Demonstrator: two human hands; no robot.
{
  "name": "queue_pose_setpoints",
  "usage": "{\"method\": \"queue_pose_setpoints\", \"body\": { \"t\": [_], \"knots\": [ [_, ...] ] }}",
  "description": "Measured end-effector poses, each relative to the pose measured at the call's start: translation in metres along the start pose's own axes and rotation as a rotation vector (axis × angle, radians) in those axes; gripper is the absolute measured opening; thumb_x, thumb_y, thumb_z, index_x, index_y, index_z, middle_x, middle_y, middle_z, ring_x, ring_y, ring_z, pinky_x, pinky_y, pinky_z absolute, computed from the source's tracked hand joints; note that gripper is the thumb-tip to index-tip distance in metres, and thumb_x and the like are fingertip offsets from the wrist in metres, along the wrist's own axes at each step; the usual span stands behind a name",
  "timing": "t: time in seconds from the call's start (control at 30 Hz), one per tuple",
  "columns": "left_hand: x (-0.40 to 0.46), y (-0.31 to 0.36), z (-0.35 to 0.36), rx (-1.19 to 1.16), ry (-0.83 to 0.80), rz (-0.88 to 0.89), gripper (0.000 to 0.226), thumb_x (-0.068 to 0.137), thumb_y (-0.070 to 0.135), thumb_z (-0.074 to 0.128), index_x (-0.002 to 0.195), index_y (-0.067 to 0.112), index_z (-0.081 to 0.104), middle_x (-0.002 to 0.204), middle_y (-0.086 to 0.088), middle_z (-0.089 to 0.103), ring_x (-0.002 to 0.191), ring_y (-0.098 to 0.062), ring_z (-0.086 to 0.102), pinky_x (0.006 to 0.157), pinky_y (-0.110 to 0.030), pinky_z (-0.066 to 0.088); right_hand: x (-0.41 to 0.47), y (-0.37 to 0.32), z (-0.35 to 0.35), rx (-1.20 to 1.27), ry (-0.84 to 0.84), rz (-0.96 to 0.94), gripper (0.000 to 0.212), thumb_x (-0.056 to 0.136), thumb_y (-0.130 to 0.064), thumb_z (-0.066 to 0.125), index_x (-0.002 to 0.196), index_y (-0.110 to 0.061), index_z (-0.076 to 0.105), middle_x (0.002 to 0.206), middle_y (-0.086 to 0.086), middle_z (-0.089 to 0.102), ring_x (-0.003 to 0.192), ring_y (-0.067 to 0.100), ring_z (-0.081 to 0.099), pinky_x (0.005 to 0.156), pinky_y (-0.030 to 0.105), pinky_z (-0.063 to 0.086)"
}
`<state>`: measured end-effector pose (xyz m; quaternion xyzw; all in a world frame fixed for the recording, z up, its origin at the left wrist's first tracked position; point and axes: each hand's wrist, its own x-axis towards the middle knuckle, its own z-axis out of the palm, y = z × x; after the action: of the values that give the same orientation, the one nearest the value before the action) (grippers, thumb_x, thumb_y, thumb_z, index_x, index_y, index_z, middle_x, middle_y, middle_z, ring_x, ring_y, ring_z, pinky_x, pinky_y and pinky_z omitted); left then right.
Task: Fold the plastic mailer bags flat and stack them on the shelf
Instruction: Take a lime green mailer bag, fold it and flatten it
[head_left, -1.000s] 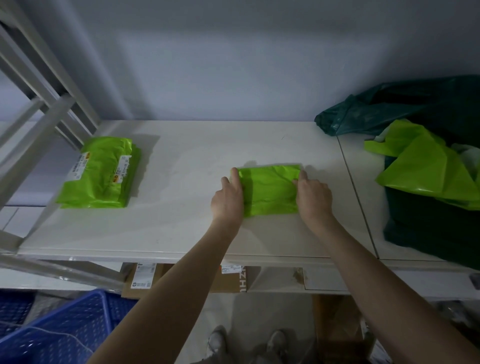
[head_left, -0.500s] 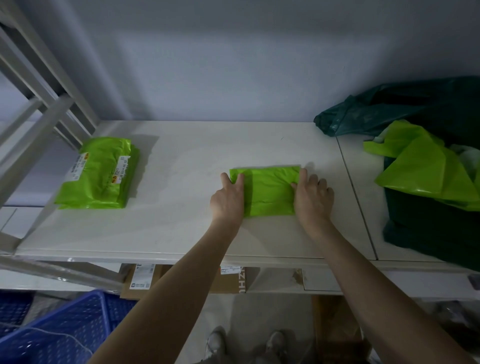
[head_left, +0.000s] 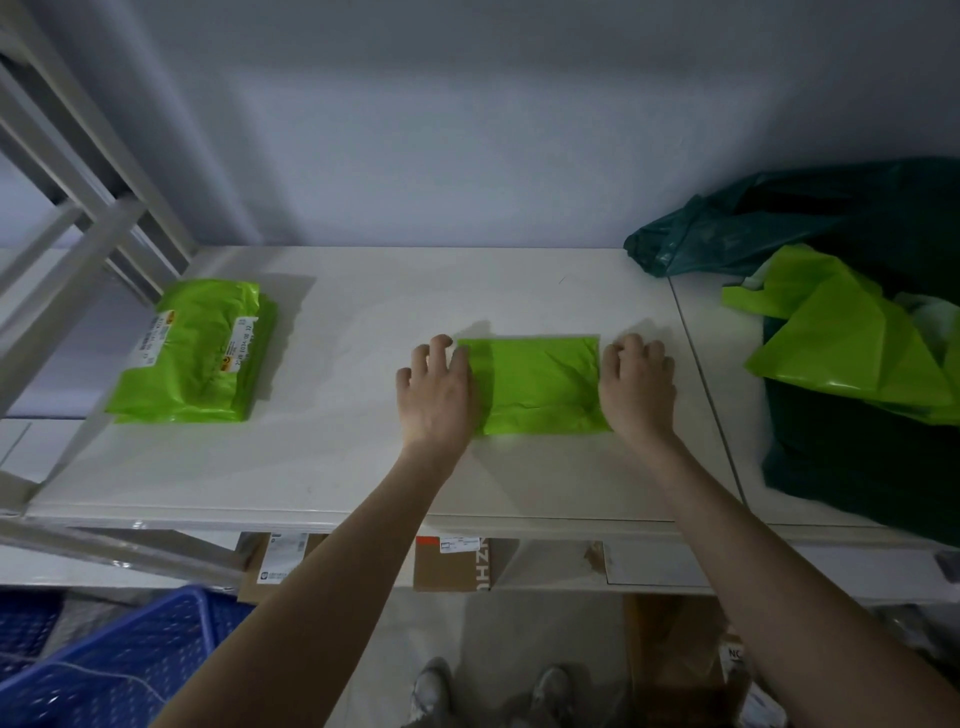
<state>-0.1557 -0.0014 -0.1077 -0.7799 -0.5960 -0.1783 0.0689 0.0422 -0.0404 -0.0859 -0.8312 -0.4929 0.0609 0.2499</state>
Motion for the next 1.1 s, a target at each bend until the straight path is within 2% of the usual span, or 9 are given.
{"method": "queue_pose_setpoints", "body": {
  "t": [0.1, 0.2, 0.33, 0.4, 0.5, 0.57, 0.73, 0.9, 1.1],
  "knots": [
    [0.006, 0.019, -0.003, -0.128, 0.034, 0.115, 0.04, 0.086, 0.024, 0.036, 0.11, 0.011, 0.064, 0.114, -0.006, 0.063, 0.1, -0.027, 0.061, 0.075, -0.033, 0.049, -0.003, -0.011, 0.002, -0.025, 0.074, -0.272, 0.028, 0.093, -0.015, 0.039, 0.107, -0.002, 0.059, 0.111, 0.018, 0.055, 0.103, 0.037, 0.05, 0.076, 0.042, 0.042],
    [0.007, 0.045, -0.007, -0.187, -0.123, 0.188, 0.053, 0.088, 0.031, 0.025, 0.118, 0.008, 0.062, 0.12, -0.007, 0.064, 0.106, -0.024, 0.062, 0.084, -0.032, 0.049, -0.009, -0.024, 0.014, -0.123, -0.078, -0.48, 0.052, 0.087, -0.029, 0.022, 0.116, -0.006, 0.059, 0.121, 0.009, 0.058, 0.111, 0.03, 0.053, 0.084, 0.04, 0.043],
    [-0.002, 0.045, 0.005, -0.191, -0.361, 0.204, 0.079, 0.084, 0.044, -0.005, 0.145, 0.011, 0.034, 0.149, -0.005, 0.038, 0.137, -0.023, 0.034, 0.11, -0.037, 0.026, -0.012, -0.02, 0.026, -0.24, -0.256, -0.509, 0.073, 0.084, -0.04, 0.003, 0.135, -0.012, 0.047, 0.14, 0.0, 0.048, 0.126, 0.02, 0.044, 0.096, 0.04, 0.038],
    [-0.001, 0.044, 0.004, -0.201, -0.378, 0.176, 0.077, 0.084, 0.045, -0.004, 0.147, 0.016, 0.029, 0.152, -0.001, 0.032, 0.139, -0.021, 0.029, 0.111, -0.036, 0.023, -0.01, -0.02, 0.026, -0.275, -0.27, -0.505, 0.065, 0.089, -0.037, 0.007, 0.137, -0.013, 0.044, 0.142, -0.002, 0.045, 0.128, 0.018, 0.041, 0.097, 0.039, 0.036],
    [0.01, 0.045, -0.002, -0.249, -0.476, 0.11, 0.055, 0.095, 0.038, 0.021, 0.148, 0.022, 0.026, 0.154, 0.004, 0.025, 0.14, -0.02, 0.023, 0.109, -0.037, 0.023, -0.004, -0.024, 0.024, -0.328, -0.316, -0.494, 0.044, 0.098, -0.027, 0.027, 0.139, -0.017, 0.038, 0.147, -0.004, 0.036, 0.132, 0.016, 0.034, 0.099, 0.039, 0.033],
    [0.016, 0.045, -0.007, -0.262, -0.522, 0.094, 0.053, 0.096, 0.034, 0.033, 0.148, 0.025, 0.025, 0.155, 0.006, 0.021, 0.14, -0.02, 0.02, 0.109, -0.039, 0.021, -0.001, -0.027, 0.022, -0.35, -0.345, -0.483, 0.044, 0.098, -0.026, 0.031, 0.141, -0.018, 0.034, 0.152, -0.006, 0.029, 0.135, 0.015, 0.03, 0.1, 0.039, 0.032],
    [0.023, 0.041, -0.012, -0.261, -0.593, 0.08, 0.056, 0.094, 0.036, 0.035, 0.147, 0.03, 0.021, 0.156, 0.013, 0.015, 0.14, -0.019, 0.017, 0.107, -0.041, 0.02, 0.003, -0.031, 0.019, -0.412, -0.409, -0.476, 0.051, 0.099, -0.03, 0.027, 0.148, -0.02, 0.02, 0.156, -0.01, 0.017, 0.136, 0.013, 0.023, 0.102, 0.041, 0.029],
    [0.026, 0.039, -0.015, -0.343, -0.639, 0.003, 0.06, 0.093, 0.03, 0.034, 0.149, 0.027, 0.014, 0.154, 0.01, 0.022, 0.139, -0.018, 0.017, 0.106, -0.041, 0.019, 0.007, -0.035, 0.015, -0.357, -0.476, -0.431, 0.049, 0.098, -0.032, 0.024, 0.146, -0.023, 0.024, 0.152, -0.011, 0.023, 0.133, 0.016, 0.023, 0.101, 0.045, 0.028],
    [0.028, 0.039, -0.013, -0.26, -0.595, 0.045, 0.051, 0.097, 0.03, 0.026, 0.148, 0.032, 0.02, 0.154, 0.014, 0.019, 0.136, -0.018, 0.02, 0.104, -0.039, 0.023, 0.003, -0.039, 0.027, -0.388, -0.351, -0.385, 0.038, 0.096, -0.034, 0.026, 0.13, -0.023, 0.041, 0.135, -0.009, 0.041, 0.119, 0.021, 0.034, 0.089, 0.041, 0.033]
  ]
}}
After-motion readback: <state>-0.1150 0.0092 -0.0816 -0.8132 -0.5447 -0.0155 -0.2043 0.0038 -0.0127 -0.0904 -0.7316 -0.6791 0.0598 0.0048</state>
